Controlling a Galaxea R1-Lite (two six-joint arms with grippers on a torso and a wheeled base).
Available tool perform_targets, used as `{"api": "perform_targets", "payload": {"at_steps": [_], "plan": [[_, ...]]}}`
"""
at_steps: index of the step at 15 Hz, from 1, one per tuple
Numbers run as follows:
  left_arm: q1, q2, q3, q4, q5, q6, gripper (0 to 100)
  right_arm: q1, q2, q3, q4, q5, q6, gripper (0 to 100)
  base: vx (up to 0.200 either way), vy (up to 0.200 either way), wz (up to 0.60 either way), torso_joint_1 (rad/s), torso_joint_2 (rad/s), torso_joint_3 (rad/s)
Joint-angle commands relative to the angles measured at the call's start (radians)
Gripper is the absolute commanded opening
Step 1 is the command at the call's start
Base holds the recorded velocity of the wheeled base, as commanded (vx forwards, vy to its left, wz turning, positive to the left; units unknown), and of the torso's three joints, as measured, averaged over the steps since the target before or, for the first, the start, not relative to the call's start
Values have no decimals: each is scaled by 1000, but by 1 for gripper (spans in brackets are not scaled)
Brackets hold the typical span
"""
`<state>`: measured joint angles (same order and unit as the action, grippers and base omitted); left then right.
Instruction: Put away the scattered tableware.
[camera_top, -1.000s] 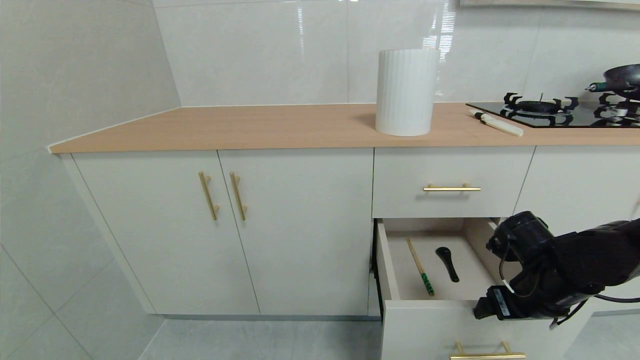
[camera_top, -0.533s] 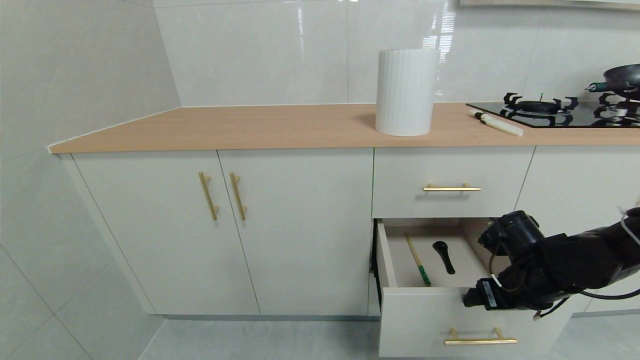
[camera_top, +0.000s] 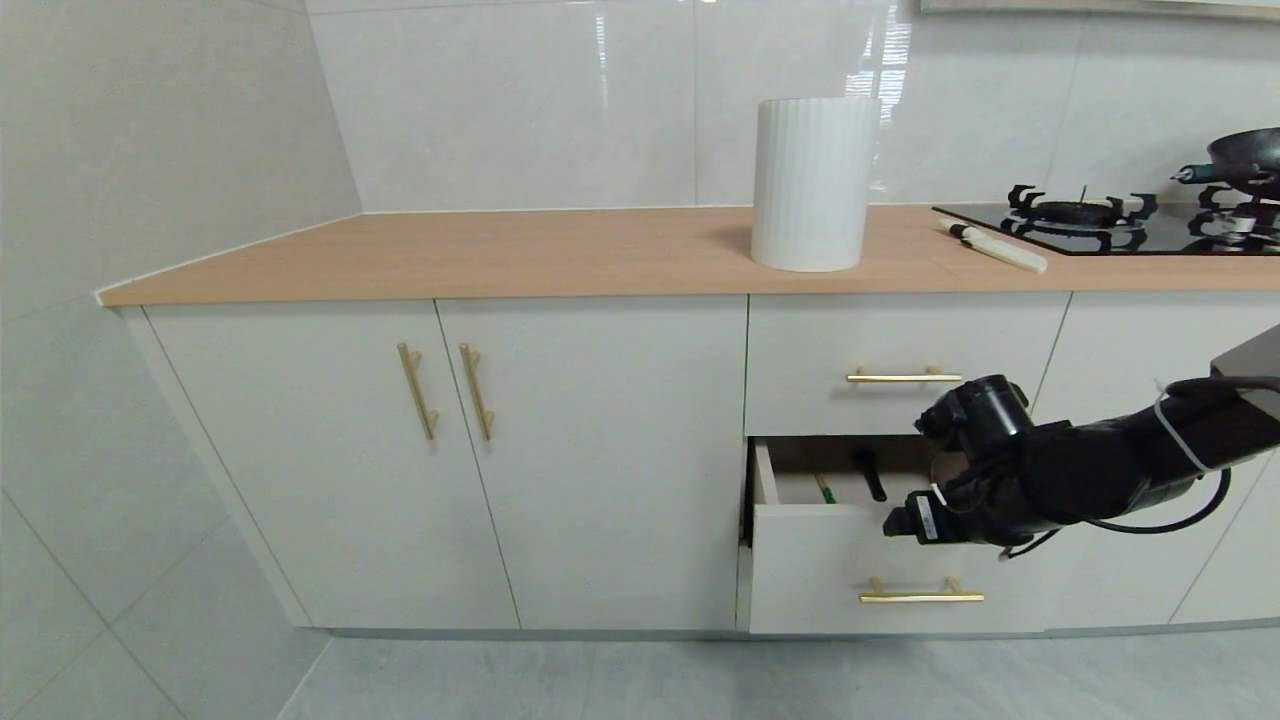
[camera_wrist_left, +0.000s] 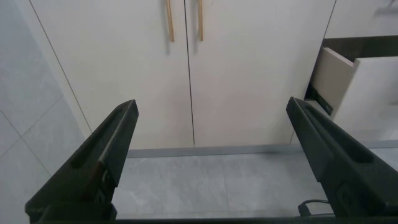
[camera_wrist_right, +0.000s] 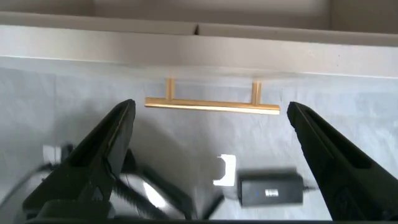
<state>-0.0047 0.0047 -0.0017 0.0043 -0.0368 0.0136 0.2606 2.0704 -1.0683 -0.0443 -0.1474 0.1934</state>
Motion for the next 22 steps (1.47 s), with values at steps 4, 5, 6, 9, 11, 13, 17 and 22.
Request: {"api": "perform_targets", "payload": {"at_steps": [4,5,6,9,11,13,17,22], "plan": [[0,1,0,0,0,0,100,-1,106,-94,-31,-23,1,100,0,0,0,0,0,0],[0,1,0,0,0,0,100,-1,137,-96,-89,-38,1,100,0,0,0,0,0,0],[0,1,0,0,0,0,100,-6,157,-94,-138,-54,1,100,0,0,0,0,0,0],[0,1,0,0,0,0,100,-23,194,-94,-240,-73,3,100,0,0,0,0,0,0],[0,1,0,0,0,0,100,-24,208,-93,-301,-83,4,100,0,0,0,0,0,0],[0,1,0,0,0,0,100,-29,227,-93,-368,-113,6,100,0,0,0,0,0,0],[0,1,0,0,0,0,100,-31,269,-94,-500,-161,6,100,0,0,0,0,0,0],[0,1,0,0,0,0,100,-44,295,-105,-588,-182,4,100,0,0,0,0,0,0]]}}
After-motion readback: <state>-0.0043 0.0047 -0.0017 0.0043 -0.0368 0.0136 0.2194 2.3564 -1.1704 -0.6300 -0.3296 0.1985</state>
